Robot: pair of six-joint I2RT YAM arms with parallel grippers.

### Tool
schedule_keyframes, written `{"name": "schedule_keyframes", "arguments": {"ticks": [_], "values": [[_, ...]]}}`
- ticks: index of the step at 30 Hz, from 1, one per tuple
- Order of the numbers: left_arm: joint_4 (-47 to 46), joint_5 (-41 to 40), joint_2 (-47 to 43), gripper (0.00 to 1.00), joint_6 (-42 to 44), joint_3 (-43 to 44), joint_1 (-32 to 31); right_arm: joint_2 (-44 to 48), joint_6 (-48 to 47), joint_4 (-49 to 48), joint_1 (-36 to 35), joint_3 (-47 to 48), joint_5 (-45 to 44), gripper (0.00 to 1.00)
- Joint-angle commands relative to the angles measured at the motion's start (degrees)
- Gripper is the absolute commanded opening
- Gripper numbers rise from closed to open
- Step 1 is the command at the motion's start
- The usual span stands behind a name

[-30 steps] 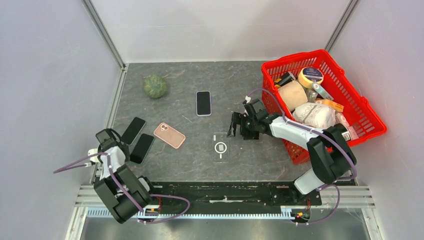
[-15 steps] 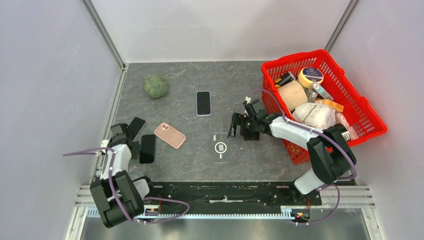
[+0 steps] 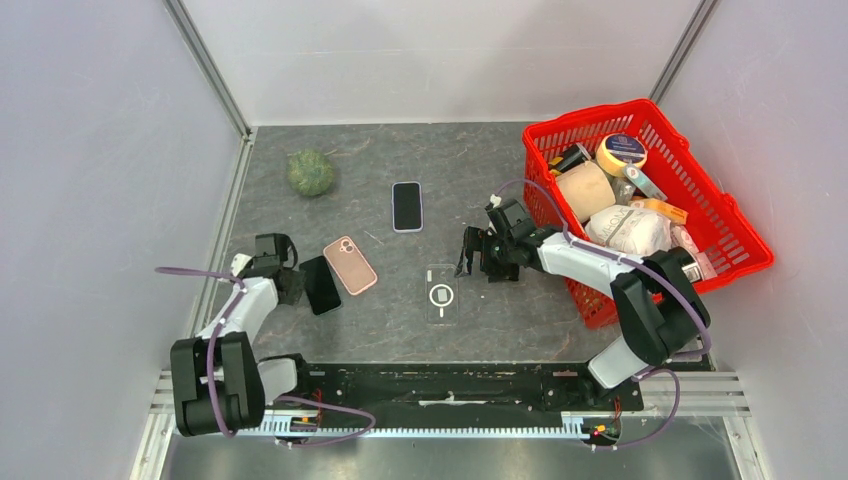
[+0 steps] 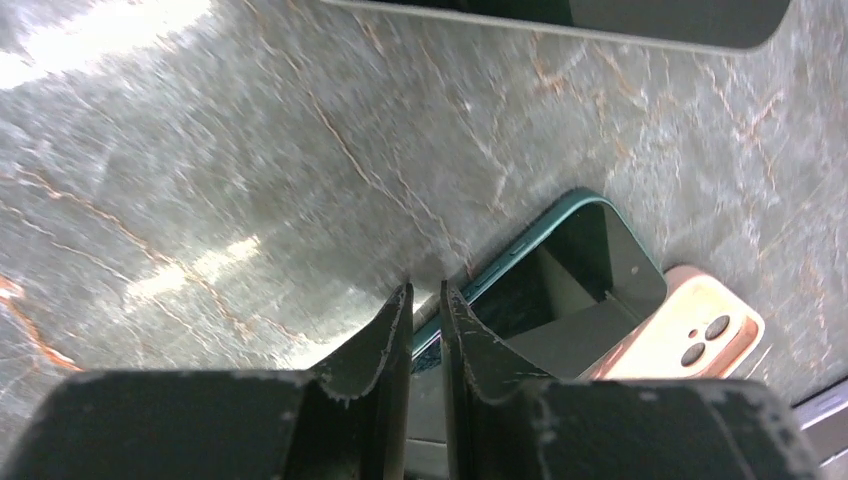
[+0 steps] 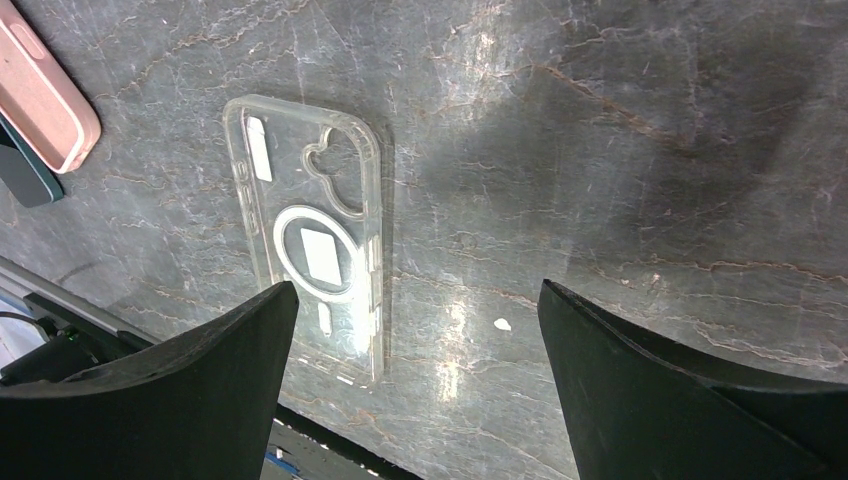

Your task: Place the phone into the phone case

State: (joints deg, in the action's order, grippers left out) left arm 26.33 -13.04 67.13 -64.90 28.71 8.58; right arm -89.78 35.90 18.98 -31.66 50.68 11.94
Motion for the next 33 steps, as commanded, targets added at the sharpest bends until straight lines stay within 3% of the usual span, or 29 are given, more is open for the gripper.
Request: {"name": "schedule_keyframes", "arguments": {"ticks": [1, 7, 11, 13, 17, 26, 33], "values": [[5.34, 0.81, 1.87, 0.22, -0.57, -0.8, -4.52, -0.35, -0.79, 0.2, 0.13, 2.21, -0.49, 0.97], [10.41, -2.95, -0.5, 0.26, 1.47, 1.9, -6.1, -0.3, -0.94, 0.42, 0.15, 2.23, -0.52, 0.97], [13.14, -4.45, -3.39, 0.42, 5.53, 4.83, -6.19, 0.0, -0.9, 0.38, 0.09, 2.23, -0.5, 0.97], [13.32, -4.08, -4.93, 0.58, 7.98, 5.85, -6.8, 0.03, -0.93, 0.43, 0.13, 2.23, -0.52, 0.97], [13.18, -3.57, -6.85, 0.7, 10.83, 7.06, -10.86, -0.05, -0.88, 0.38, 0.06, 2.41, -0.33, 0.97], [15.44, -6.89, 2.32, 0.76, 12.44, 14.67, -19.07, -0.16, -0.94, 0.58, 0.09, 2.5, -0.49, 0.97], [14.9, -7.09, 8.35, 0.77, 12.96, 16.51, -21.22, 0.19, -1.02, 0.79, 0.11, 2.39, -0.71, 0.97]]}}
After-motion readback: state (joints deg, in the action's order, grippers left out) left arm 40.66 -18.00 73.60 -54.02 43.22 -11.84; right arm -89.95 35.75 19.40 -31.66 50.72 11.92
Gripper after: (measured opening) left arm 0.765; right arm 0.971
